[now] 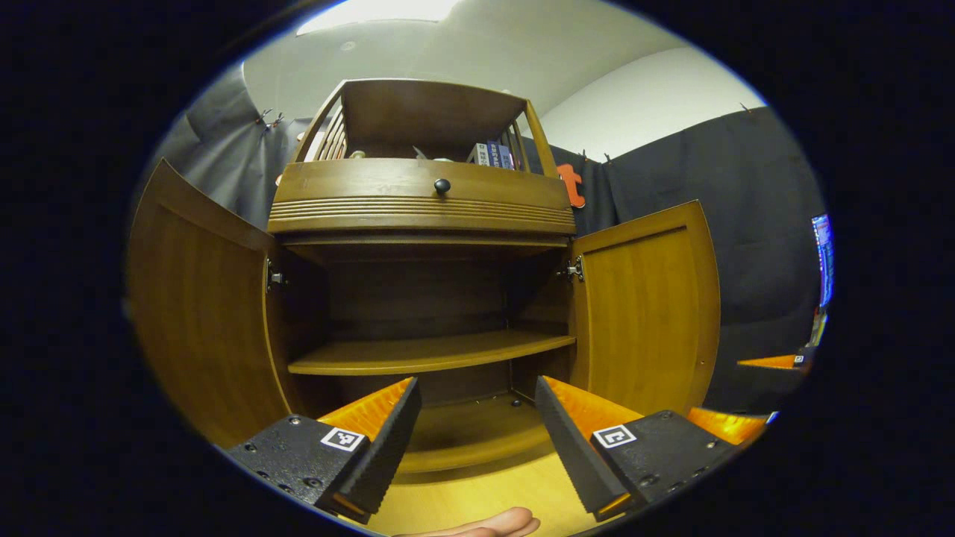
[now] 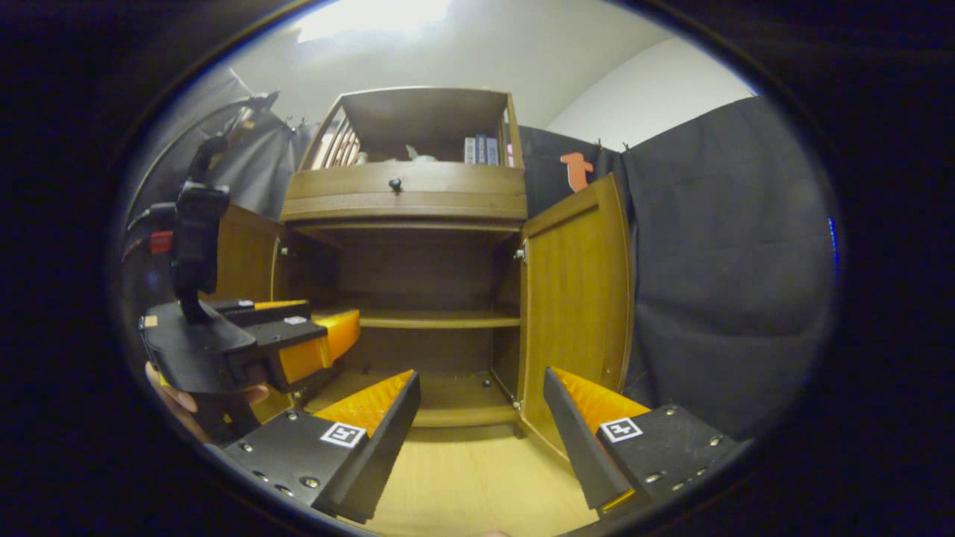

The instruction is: Open the right door of the double-door shoe cabinet with the right hand, and open the left door with the left hand.

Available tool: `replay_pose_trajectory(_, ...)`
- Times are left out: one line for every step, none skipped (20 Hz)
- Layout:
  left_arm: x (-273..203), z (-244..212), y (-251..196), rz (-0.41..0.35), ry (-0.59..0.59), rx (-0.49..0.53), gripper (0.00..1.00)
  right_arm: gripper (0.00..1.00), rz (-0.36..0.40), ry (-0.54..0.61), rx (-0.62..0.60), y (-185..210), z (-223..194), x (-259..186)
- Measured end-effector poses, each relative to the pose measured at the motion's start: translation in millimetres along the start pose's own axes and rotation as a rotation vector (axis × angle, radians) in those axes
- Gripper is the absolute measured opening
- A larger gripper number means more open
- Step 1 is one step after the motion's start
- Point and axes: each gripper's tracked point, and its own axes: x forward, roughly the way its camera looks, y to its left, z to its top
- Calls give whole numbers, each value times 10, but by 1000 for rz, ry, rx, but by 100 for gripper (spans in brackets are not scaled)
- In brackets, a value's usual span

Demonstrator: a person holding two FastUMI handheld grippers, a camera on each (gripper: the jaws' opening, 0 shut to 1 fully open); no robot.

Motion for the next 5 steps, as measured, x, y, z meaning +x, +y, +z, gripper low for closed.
replay_pose_trajectory(10, -24, 1, 0, 6, -14, 99, 98, -10, 5, -7, -8, -24, -23)
replay_pose_trajectory(1, -44, -9, -5, 15, -24, 97, 94, -17, 6, -8, -7, -30, -50)
replay_pose_trajectory(8, -41, -9, -11, 17, -25, 99, 98, -27, 2, -3, -19, -4, -71)
replay_pose_trajectory(16, -39, 13, -8, 20, -23, 97, 99, -36, -7, 5, -31, 30, -90)
replay_pose_trajectory(23, -50, 21, -4, 24, -22, 97, 99, -40, -16, 13, -28, 65, -100)
